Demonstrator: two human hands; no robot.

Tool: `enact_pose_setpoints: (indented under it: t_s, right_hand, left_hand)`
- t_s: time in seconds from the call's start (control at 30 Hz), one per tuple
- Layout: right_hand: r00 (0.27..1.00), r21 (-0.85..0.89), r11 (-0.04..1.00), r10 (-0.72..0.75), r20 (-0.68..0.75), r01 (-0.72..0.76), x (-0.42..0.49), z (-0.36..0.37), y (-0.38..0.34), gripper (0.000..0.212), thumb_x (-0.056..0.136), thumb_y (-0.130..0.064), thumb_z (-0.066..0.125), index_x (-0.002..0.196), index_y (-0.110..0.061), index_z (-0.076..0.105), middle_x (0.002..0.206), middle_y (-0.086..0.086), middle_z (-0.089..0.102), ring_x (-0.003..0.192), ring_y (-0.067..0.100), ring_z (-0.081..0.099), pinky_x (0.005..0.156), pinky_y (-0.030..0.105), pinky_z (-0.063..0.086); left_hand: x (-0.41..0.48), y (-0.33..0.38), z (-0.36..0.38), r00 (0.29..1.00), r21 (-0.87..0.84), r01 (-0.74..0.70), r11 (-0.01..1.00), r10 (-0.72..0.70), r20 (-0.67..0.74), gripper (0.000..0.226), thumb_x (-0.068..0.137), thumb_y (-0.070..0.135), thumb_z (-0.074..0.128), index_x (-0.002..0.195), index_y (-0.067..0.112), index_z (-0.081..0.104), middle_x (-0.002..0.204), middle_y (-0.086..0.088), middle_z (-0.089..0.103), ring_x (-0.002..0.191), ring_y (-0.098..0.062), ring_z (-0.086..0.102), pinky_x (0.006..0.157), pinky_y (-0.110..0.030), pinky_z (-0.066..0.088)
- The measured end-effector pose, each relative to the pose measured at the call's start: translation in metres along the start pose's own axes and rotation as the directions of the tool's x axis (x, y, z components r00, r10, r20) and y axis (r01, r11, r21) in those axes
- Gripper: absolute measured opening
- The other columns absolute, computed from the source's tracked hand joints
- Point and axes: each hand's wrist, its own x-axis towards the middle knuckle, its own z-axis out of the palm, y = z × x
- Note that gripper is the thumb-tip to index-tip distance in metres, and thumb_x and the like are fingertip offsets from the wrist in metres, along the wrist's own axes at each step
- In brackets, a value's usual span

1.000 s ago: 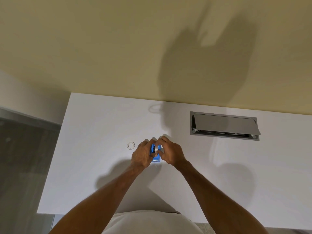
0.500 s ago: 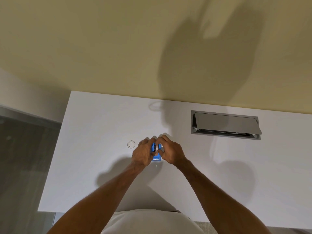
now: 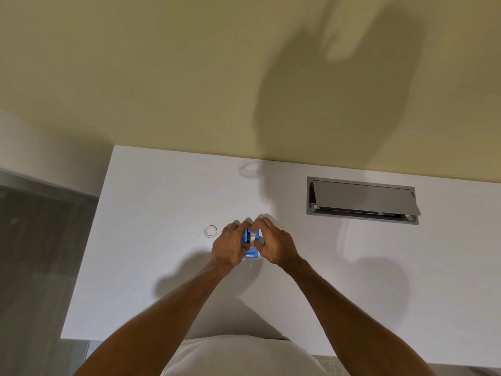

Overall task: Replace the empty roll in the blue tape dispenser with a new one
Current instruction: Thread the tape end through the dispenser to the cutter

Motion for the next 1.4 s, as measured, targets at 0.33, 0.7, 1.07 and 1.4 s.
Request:
enact_pose_setpoints:
  t_s: [0.33,0.7,1.07,1.4]
  right_hand:
    - [1.000,-0.019,1.000,-0.020,0.012,0.020,0.000,-0.001,0.000,0.040,0.101,-0.034,0.065,0.134,-0.011,0.060,0.132,0.002,0.061,0.094,0.023,0.073,0.087,0.032,0.063]
    - [1.000,0.002,1.000,-0.012,-0.018,0.012,-0.003,0.004,0.000,0.049,0.101,-0.033,0.065,0.143,-0.010,0.055,0.140,0.002,0.058,0.094,0.021,0.073,0.087,0.025,0.063]
    - [1.000,0.030,1.000,0.008,-0.022,-0.007,-0.005,0.005,0.001,0.059,0.095,-0.036,0.073,0.142,-0.009,0.050,0.133,0.004,0.062,0.093,0.022,0.074,0.085,0.028,0.064]
    - [1.000,-0.084,0.996,0.022,0.005,-0.022,-0.001,0.009,-0.005,0.055,0.098,-0.036,0.069,0.145,-0.015,0.049,0.145,-0.001,0.051,0.110,0.022,0.072,0.097,0.033,0.062]
  left_hand:
    - [0.000,0.000,0.000,1.000,-0.007,0.001,1.000,-0.001,-0.001,0.050,0.100,0.036,0.068,0.146,0.029,0.050,0.131,-0.002,0.061,0.124,-0.024,0.061,0.097,-0.042,0.062]
    - [0.000,-0.001,0.001,1.000,0.000,-0.006,1.000,0.006,-0.004,0.054,0.101,0.040,0.067,0.150,0.028,0.047,0.135,-0.001,0.060,0.126,-0.023,0.061,0.099,-0.042,0.062]
    - [-0.004,-0.003,0.001,0.999,-0.033,-0.030,0.999,0.031,0.011,0.065,0.101,0.039,0.068,0.157,0.026,0.038,0.144,-0.002,0.058,0.132,-0.024,0.060,0.103,-0.039,0.058]
    - [-0.011,-0.014,0.000,0.991,-0.022,-0.108,0.994,0.109,0.081,0.091,0.089,0.017,0.076,0.166,0.020,0.027,0.160,0.001,0.044,0.147,-0.020,0.047,0.109,-0.032,0.051]
